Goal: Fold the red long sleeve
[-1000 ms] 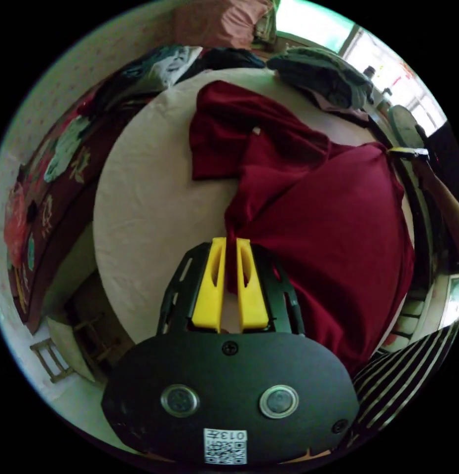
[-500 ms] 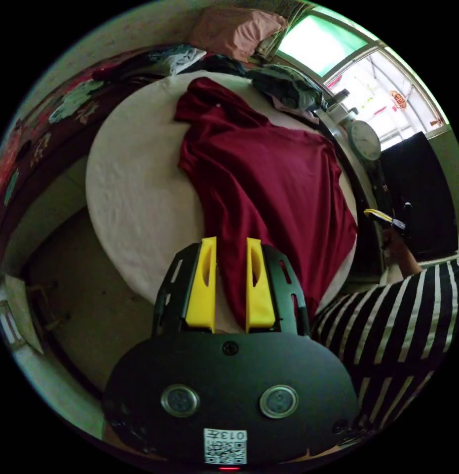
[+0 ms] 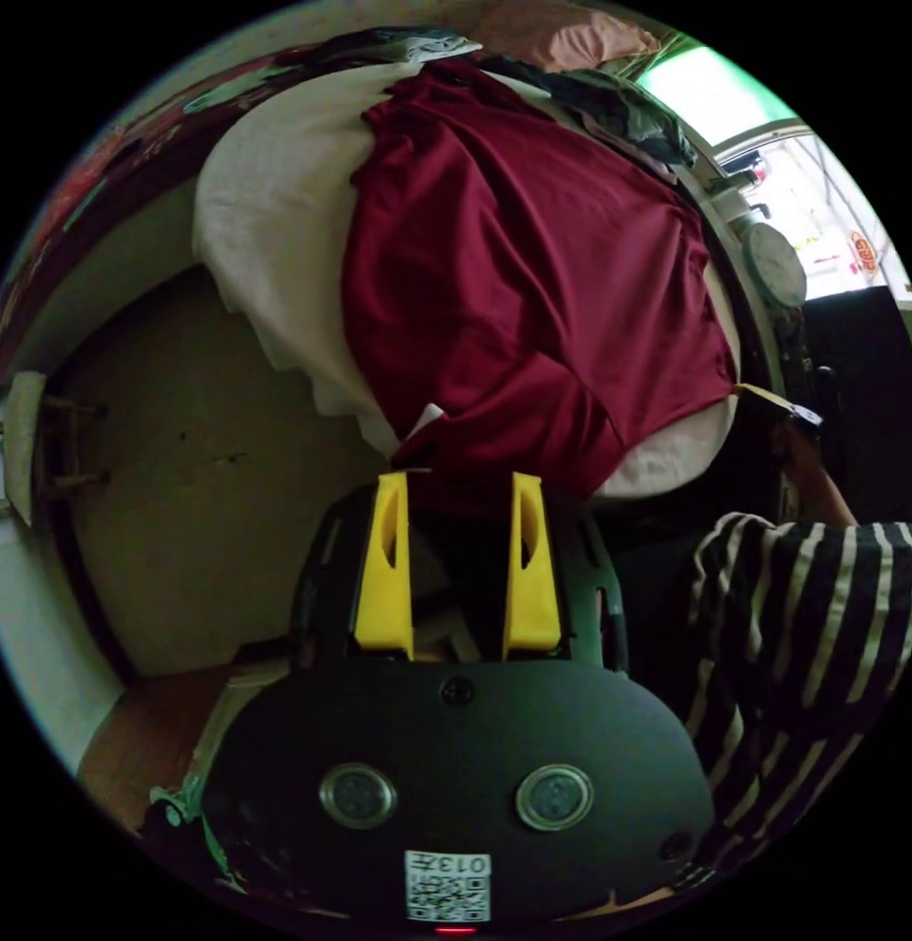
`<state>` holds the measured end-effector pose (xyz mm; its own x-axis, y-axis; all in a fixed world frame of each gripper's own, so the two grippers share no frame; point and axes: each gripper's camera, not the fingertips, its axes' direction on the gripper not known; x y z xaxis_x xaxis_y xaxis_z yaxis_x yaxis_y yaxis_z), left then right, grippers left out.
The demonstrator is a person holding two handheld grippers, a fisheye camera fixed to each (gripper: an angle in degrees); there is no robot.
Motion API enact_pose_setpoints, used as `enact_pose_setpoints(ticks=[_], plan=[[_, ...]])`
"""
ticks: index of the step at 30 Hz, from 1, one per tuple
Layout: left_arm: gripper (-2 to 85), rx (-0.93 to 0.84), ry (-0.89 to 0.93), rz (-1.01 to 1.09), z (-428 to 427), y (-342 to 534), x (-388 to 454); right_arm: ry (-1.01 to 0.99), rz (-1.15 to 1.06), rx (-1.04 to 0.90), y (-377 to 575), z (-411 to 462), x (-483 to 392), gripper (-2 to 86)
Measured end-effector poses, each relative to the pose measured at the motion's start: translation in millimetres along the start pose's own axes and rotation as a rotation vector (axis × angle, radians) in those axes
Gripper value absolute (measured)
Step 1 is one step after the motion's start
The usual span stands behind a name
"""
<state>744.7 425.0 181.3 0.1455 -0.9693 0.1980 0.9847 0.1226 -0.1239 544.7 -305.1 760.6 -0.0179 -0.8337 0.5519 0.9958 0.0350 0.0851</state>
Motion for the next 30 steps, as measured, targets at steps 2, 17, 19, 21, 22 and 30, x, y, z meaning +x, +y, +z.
enact_pose_setpoints(ticks=[2, 17, 19, 21, 22, 30], plan=[[15.7, 0.011, -0.015, -0.020, 2, 5, -6, 0.060, -0.041, 0.009, 6, -12, -7, 0.8], [15.9, 0.083, 0.170, 0.050, 28, 28, -72, 0.140, -0.132, 0.010, 24, -49, -30, 0.4], [15.7, 0.080, 0.216, 0.070, 33, 25, -78, 0.139, -0.143, -0.006, 23, -48, -32, 0.4], [15.5, 0.049, 0.206, 0.133, 38, 17, -82, 0.135, -0.151, -0.015, 22, -49, -33, 0.4], [15.1, 0.042, 0.215, 0.143, 39, 16, -84, 0.133, -0.157, -0.015, 21, -51, -35, 0.4], [1.6, -0.070, 0.356, 0.213, 49, 19, -103, 0.165, -0.215, -0.034, 13, -58, -50, 0.4]])
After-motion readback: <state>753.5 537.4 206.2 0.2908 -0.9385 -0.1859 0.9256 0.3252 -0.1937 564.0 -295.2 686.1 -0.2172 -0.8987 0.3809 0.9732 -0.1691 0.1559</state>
